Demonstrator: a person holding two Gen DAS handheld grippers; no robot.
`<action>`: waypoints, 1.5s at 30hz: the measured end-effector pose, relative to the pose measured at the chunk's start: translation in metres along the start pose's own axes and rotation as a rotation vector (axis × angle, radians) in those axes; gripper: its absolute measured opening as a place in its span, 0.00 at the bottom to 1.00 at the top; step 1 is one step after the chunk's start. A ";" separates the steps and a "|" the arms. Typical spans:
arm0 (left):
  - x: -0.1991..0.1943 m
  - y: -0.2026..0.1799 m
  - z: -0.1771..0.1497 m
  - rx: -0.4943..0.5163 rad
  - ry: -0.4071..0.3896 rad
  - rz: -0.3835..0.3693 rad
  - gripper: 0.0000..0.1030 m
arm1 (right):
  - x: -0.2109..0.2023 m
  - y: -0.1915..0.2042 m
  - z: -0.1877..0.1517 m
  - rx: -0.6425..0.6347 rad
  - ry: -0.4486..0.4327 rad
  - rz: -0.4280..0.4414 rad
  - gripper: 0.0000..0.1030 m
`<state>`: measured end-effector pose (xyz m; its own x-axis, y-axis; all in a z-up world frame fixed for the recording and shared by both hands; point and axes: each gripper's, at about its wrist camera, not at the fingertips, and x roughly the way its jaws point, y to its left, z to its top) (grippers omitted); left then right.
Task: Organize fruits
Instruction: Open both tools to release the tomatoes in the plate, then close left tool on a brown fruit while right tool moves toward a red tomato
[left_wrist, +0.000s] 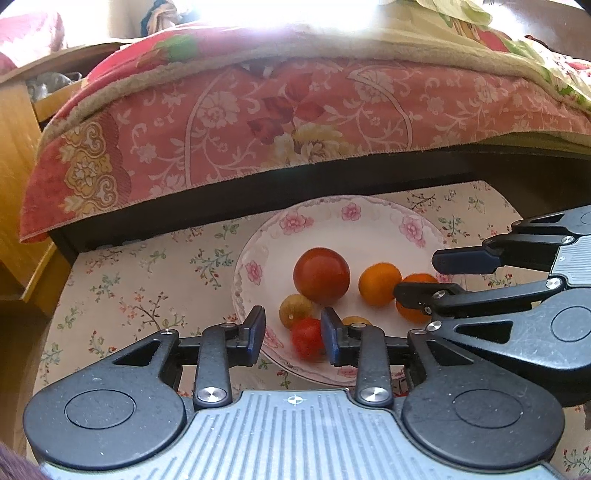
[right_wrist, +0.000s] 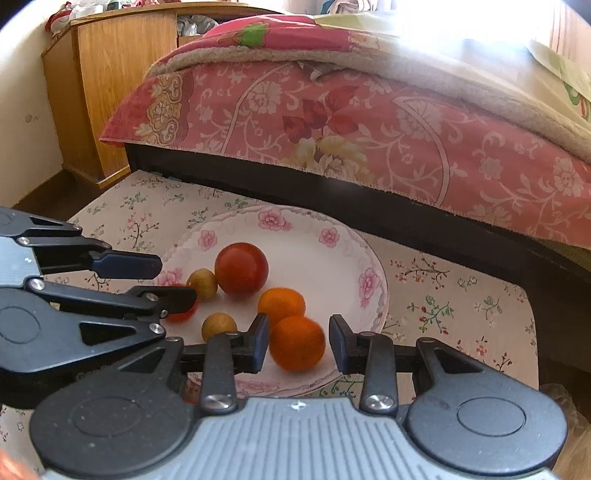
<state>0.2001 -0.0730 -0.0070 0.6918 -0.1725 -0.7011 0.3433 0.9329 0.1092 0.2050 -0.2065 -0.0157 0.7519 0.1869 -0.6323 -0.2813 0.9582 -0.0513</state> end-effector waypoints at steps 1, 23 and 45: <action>-0.001 0.000 0.000 -0.001 -0.003 0.000 0.43 | -0.001 -0.001 0.001 0.004 -0.005 -0.001 0.38; -0.020 0.001 -0.003 -0.010 -0.028 -0.010 0.47 | -0.023 0.003 0.003 0.015 -0.036 0.008 0.38; -0.059 -0.007 -0.056 -0.017 0.055 -0.097 0.48 | -0.054 0.013 -0.041 0.035 0.060 0.029 0.38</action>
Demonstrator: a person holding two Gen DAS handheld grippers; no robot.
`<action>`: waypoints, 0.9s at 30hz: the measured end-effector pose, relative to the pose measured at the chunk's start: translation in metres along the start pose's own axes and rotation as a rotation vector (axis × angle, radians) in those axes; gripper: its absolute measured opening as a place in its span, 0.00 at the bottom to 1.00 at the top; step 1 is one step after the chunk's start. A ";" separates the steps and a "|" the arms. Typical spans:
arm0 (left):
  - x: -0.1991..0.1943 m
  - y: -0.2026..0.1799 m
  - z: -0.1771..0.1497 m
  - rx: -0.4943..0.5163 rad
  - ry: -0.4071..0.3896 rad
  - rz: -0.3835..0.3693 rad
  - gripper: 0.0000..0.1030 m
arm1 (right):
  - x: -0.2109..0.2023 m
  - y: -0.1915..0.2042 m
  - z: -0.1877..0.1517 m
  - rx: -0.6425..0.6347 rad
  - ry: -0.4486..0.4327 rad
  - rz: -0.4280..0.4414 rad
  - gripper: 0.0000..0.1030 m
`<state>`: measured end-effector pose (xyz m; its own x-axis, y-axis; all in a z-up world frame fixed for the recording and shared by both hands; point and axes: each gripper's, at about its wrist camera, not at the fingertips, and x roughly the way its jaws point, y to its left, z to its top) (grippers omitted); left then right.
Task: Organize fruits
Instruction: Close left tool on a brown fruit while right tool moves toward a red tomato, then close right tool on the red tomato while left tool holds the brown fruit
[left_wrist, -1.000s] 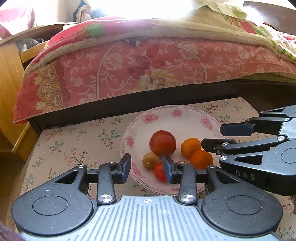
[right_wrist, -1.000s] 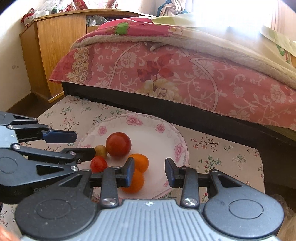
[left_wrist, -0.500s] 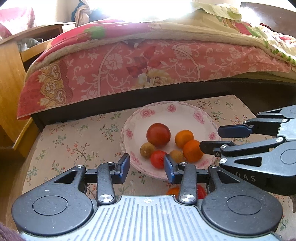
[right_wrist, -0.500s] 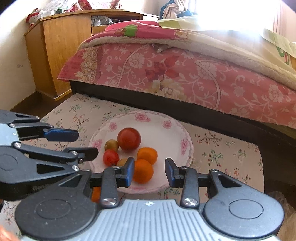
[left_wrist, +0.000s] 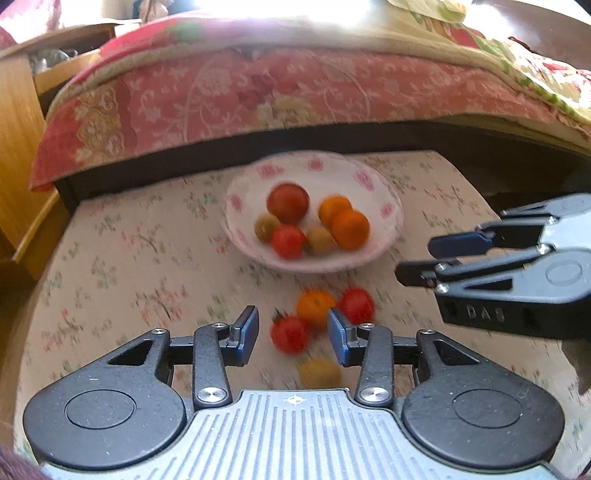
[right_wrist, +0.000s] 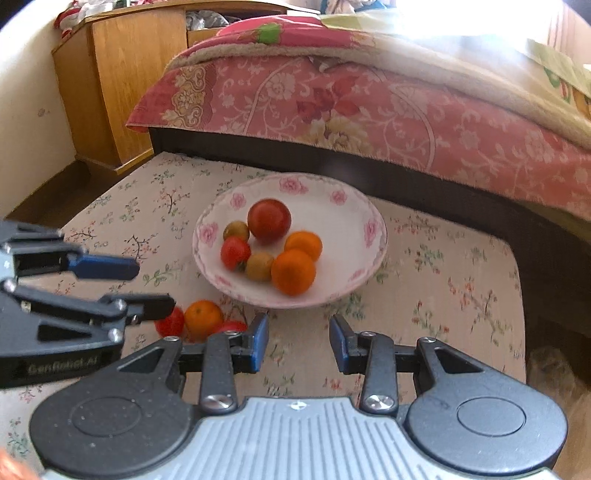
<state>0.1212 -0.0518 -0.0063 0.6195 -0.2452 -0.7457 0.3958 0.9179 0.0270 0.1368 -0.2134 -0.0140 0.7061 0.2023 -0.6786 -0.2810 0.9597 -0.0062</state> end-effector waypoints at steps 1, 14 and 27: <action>0.000 -0.003 -0.003 0.008 0.007 -0.004 0.49 | -0.001 0.001 -0.002 -0.001 0.003 0.000 0.38; 0.027 -0.017 -0.019 0.045 0.071 0.002 0.48 | 0.002 0.011 -0.013 0.054 0.037 -0.038 0.38; 0.022 -0.021 -0.027 0.066 0.051 0.010 0.36 | 0.012 0.013 -0.014 0.070 0.072 -0.075 0.38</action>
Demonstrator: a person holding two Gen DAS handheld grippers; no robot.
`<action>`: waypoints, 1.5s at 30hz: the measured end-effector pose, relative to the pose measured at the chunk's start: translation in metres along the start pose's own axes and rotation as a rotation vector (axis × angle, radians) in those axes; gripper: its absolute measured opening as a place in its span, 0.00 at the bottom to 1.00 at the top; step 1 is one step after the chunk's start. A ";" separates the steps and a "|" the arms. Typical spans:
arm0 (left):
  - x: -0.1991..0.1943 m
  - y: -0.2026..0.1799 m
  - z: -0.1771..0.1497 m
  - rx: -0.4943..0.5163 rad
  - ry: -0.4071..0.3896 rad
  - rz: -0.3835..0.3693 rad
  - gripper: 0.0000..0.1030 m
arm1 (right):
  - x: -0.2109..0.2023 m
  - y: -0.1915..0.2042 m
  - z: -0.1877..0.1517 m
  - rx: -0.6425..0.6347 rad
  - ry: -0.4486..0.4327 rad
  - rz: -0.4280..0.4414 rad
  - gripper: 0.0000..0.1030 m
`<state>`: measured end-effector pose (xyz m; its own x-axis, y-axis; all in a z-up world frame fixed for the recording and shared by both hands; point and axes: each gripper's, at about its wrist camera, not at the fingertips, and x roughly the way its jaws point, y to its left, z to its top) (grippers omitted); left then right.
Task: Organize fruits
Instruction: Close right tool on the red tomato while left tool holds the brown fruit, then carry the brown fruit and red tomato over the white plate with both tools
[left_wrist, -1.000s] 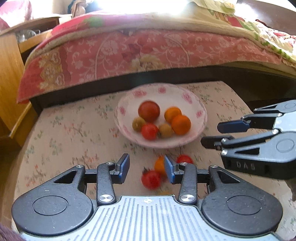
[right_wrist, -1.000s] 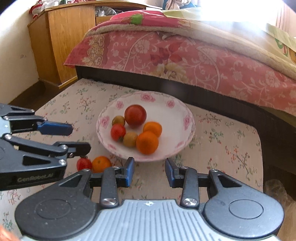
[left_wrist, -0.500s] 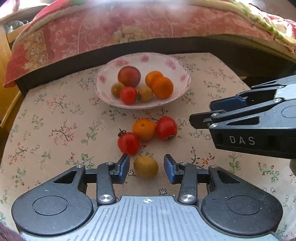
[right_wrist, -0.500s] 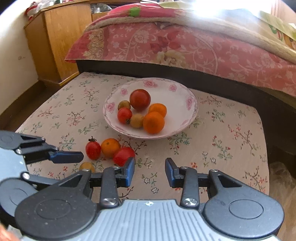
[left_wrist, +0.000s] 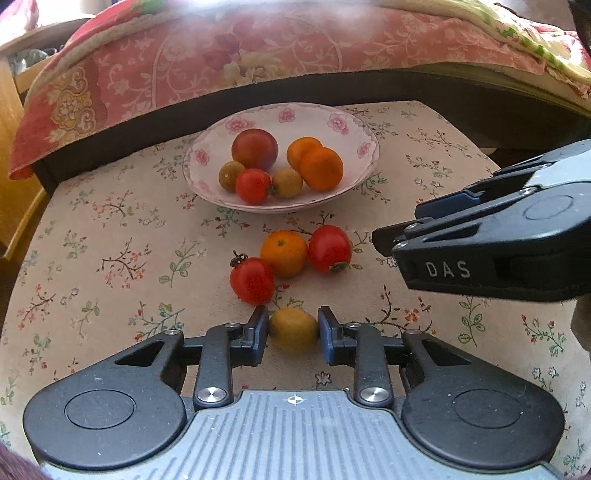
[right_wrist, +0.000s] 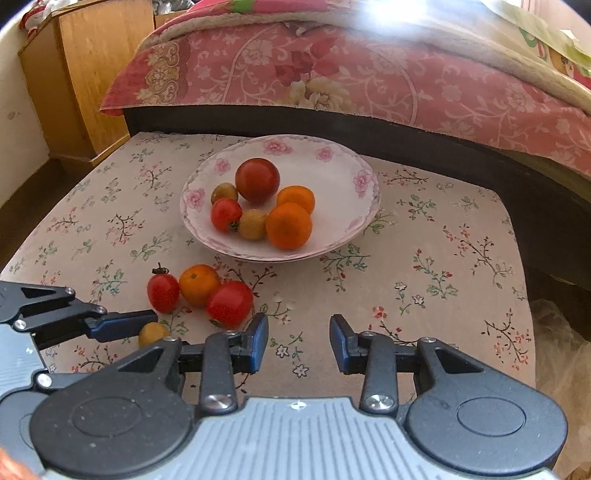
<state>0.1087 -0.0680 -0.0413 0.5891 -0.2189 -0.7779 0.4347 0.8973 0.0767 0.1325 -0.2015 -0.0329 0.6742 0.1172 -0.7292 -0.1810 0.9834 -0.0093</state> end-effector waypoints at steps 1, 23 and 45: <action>-0.001 0.001 0.000 0.000 0.000 0.002 0.35 | 0.001 -0.001 0.000 0.002 0.002 0.002 0.39; -0.012 0.025 -0.016 -0.007 -0.007 -0.009 0.38 | 0.014 0.022 0.004 -0.111 -0.057 0.134 0.48; -0.017 0.018 -0.016 0.027 -0.026 -0.003 0.36 | 0.015 0.019 -0.009 -0.145 0.007 0.155 0.31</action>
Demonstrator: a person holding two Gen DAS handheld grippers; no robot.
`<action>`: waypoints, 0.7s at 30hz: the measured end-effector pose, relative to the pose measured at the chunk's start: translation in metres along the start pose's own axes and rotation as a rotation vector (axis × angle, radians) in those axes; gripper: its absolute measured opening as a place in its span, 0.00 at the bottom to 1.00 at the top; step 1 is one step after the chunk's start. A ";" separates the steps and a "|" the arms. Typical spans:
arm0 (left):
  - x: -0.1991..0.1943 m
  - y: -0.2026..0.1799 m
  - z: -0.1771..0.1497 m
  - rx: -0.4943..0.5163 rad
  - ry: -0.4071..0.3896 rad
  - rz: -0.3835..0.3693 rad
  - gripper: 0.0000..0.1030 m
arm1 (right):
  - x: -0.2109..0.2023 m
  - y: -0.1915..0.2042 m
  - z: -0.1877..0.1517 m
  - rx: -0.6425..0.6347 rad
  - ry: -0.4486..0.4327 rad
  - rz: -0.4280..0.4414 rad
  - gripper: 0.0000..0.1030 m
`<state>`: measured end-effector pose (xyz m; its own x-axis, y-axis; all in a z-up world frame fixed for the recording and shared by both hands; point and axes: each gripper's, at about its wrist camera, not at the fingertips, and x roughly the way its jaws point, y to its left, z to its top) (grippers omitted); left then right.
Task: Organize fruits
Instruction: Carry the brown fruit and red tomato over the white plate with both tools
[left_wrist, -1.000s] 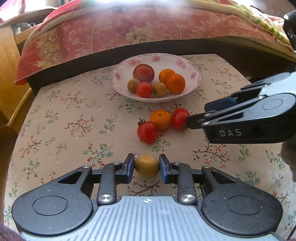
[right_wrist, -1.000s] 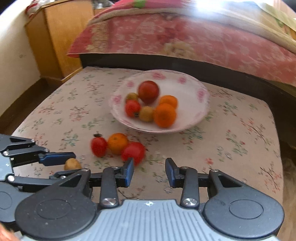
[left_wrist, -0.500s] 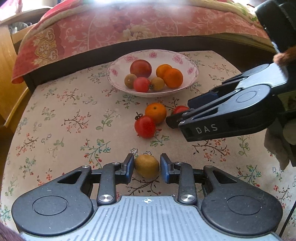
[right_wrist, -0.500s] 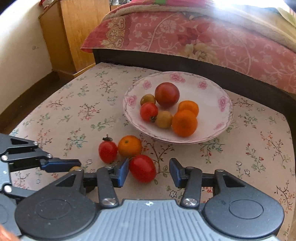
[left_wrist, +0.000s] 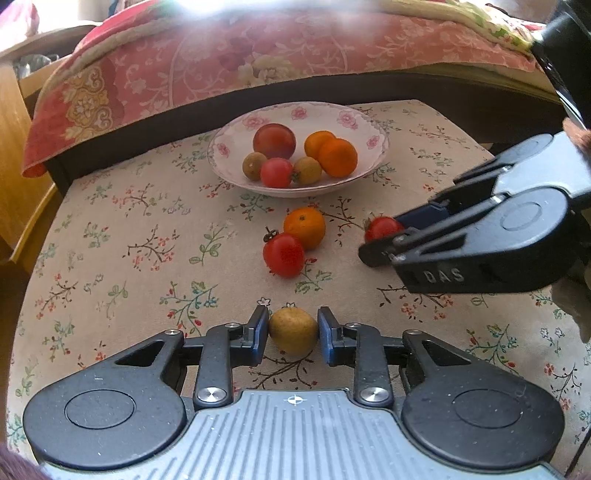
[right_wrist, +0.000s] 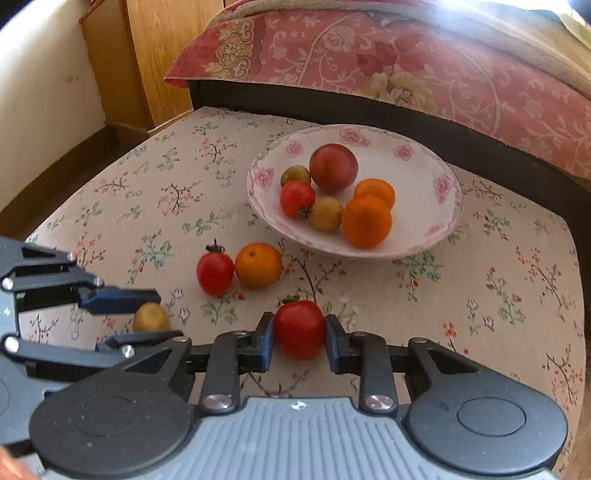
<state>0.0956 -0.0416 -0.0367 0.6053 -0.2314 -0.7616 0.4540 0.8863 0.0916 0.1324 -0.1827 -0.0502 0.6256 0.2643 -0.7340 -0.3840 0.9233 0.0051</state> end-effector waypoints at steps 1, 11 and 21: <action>0.000 -0.001 -0.001 0.003 0.003 -0.002 0.36 | -0.002 0.000 -0.003 -0.001 0.001 0.000 0.31; -0.004 -0.006 -0.008 0.029 0.012 0.009 0.42 | -0.023 -0.004 -0.023 0.014 0.033 0.008 0.31; -0.003 -0.003 -0.009 0.009 0.012 0.020 0.51 | -0.023 -0.011 -0.022 0.041 0.038 0.021 0.32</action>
<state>0.0864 -0.0399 -0.0407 0.6065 -0.2084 -0.7673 0.4474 0.8872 0.1127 0.1071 -0.2055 -0.0479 0.5912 0.2733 -0.7588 -0.3680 0.9286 0.0478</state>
